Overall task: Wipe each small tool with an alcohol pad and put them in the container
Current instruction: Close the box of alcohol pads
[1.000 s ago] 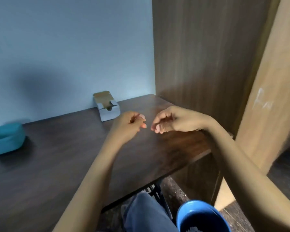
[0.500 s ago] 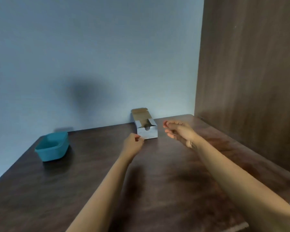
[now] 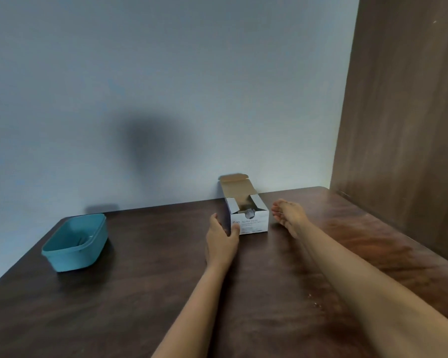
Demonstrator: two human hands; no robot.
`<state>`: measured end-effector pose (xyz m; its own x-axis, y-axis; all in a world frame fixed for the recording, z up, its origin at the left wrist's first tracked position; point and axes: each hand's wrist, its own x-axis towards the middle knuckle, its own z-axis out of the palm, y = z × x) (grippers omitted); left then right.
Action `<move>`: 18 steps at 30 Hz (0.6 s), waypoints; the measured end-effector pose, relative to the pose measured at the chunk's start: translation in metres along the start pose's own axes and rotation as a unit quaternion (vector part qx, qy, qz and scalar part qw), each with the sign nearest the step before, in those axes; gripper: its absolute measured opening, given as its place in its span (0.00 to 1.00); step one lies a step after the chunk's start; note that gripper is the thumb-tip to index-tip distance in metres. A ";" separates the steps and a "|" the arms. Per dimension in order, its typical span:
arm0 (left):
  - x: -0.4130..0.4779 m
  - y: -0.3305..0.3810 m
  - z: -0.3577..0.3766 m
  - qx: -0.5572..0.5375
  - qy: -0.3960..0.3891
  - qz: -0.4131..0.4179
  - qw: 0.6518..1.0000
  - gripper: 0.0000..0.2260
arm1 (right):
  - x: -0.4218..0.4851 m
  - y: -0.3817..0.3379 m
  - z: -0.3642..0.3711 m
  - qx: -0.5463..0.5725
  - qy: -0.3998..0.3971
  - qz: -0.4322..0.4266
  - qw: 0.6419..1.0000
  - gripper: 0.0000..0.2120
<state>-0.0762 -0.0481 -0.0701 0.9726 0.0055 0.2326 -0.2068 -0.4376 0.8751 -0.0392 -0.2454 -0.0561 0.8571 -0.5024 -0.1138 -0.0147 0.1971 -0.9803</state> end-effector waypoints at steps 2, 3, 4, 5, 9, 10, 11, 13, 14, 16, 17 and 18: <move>0.006 -0.002 0.005 0.042 0.011 -0.001 0.999 0.29 | 0.013 -0.002 0.008 -0.015 -0.009 0.007 1.000 0.09; 0.007 -0.003 0.007 0.064 0.015 -0.001 0.998 0.29 | 0.018 -0.004 0.012 -0.020 -0.014 0.011 1.000 0.08; 0.007 -0.004 0.009 0.081 0.018 0.001 0.997 0.28 | 0.021 -0.006 0.016 -0.027 -0.021 0.013 0.999 0.07; 0.008 -0.005 0.010 0.095 0.021 0.006 0.995 0.27 | 0.024 -0.007 0.020 -0.033 -0.027 0.017 0.999 0.06; 0.011 -0.008 0.014 0.102 0.035 0.022 0.994 0.22 | 0.031 -0.012 0.034 0.001 -0.076 0.050 0.996 0.13; 0.012 -0.009 0.014 0.098 0.037 0.022 0.994 0.21 | 0.033 -0.012 0.037 0.017 -0.097 0.060 0.993 0.14; 0.012 -0.009 0.015 0.094 0.039 0.021 0.995 0.20 | 0.033 -0.014 0.039 0.029 -0.108 0.071 0.991 0.15; 0.012 -0.010 0.015 0.091 0.043 0.021 0.995 0.19 | 0.032 -0.018 0.043 0.045 -0.108 0.087 0.989 0.15; 0.011 -0.010 0.015 0.091 0.044 0.022 0.995 0.19 | 0.029 -0.021 0.045 0.054 -0.108 0.087 0.989 0.17; 0.011 -0.010 0.015 0.095 0.046 0.024 0.994 0.19 | 0.027 -0.024 0.046 0.086 -0.114 0.084 0.986 0.21; 0.010 -0.010 0.015 0.097 0.045 0.025 0.994 0.19 | 0.025 -0.026 0.045 0.103 -0.117 0.082 0.984 0.23; 0.010 -0.009 0.015 0.100 0.045 0.025 0.994 0.19 | 0.024 -0.026 0.044 0.113 -0.121 0.079 0.983 0.25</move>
<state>-0.0632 -0.0576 -0.0825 0.9460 0.0554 0.3194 -0.2215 -0.6087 0.7618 0.0046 -0.2256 -0.0265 0.9510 -0.2413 -0.1936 -0.0664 0.4520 -0.8895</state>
